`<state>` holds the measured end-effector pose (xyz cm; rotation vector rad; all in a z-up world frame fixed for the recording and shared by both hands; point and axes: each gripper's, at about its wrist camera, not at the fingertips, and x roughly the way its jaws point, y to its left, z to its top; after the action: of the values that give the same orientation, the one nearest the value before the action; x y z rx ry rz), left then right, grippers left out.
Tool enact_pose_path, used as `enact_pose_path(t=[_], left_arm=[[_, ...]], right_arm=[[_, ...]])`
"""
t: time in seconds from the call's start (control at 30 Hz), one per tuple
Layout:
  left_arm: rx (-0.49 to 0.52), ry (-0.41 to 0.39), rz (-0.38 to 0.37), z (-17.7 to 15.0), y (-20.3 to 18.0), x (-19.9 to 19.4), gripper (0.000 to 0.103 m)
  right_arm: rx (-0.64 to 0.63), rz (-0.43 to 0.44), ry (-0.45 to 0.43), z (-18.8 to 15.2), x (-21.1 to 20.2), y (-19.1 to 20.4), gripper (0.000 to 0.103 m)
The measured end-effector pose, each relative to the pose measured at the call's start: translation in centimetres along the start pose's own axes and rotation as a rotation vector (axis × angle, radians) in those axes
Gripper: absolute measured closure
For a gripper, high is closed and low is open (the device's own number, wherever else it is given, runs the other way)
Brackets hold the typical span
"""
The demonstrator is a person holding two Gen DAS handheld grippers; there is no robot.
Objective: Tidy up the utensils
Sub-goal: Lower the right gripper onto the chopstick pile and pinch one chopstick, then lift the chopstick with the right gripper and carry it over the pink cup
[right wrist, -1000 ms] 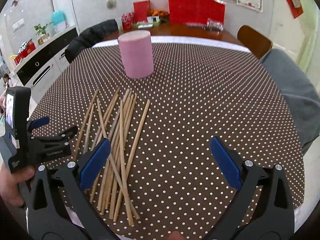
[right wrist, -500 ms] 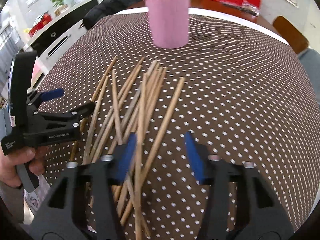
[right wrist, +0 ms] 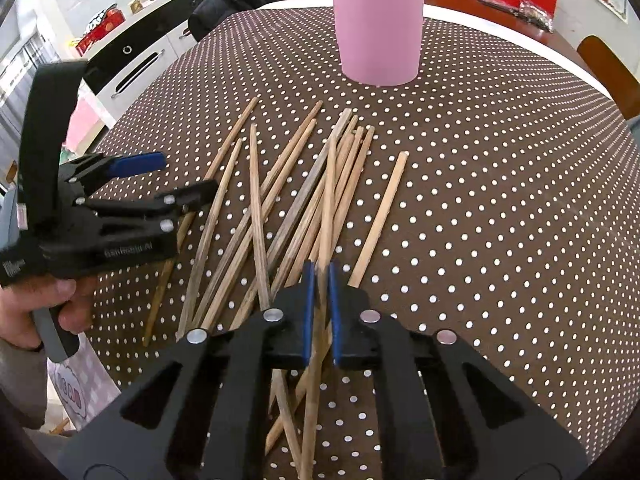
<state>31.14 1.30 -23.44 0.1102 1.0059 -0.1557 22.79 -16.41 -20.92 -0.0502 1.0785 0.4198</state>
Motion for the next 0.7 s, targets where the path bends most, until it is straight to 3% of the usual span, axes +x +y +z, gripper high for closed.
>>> enact_pose_path(t=[0.07, 0.13, 0.17, 0.37, 0.7], left_arm=[[0.014, -0.007, -0.014, 0.6, 0.1, -0.1, 0.055], [0.014, -0.007, -0.031, 0.8, 0.0, -0.1, 0.086], [0.011, -0.002, -0.048, 1.1, 0.2, 0.0, 0.093], [-0.013, -0.019, -0.105, 1.0, 1.1, -0.3, 0.097], [-0.053, -0.189, -0.161, 0.1, 1.9, -4.8, 0.097]], right_arm=[[0.009, 0.0, -0.014, -0.2, -0.5, -0.1, 0.097], [0.027, 0.012, -0.032, -0.7, -1.2, -0.5, 0.097], [0.036, 0.02, -0.045, -0.9, -1.7, -0.9, 0.097], [0.094, 0.061, -0.116, -1.7, -3.5, -2.8, 0.097], [0.154, 0.13, -0.276, -1.0, -6.7, -4.4, 0.097]])
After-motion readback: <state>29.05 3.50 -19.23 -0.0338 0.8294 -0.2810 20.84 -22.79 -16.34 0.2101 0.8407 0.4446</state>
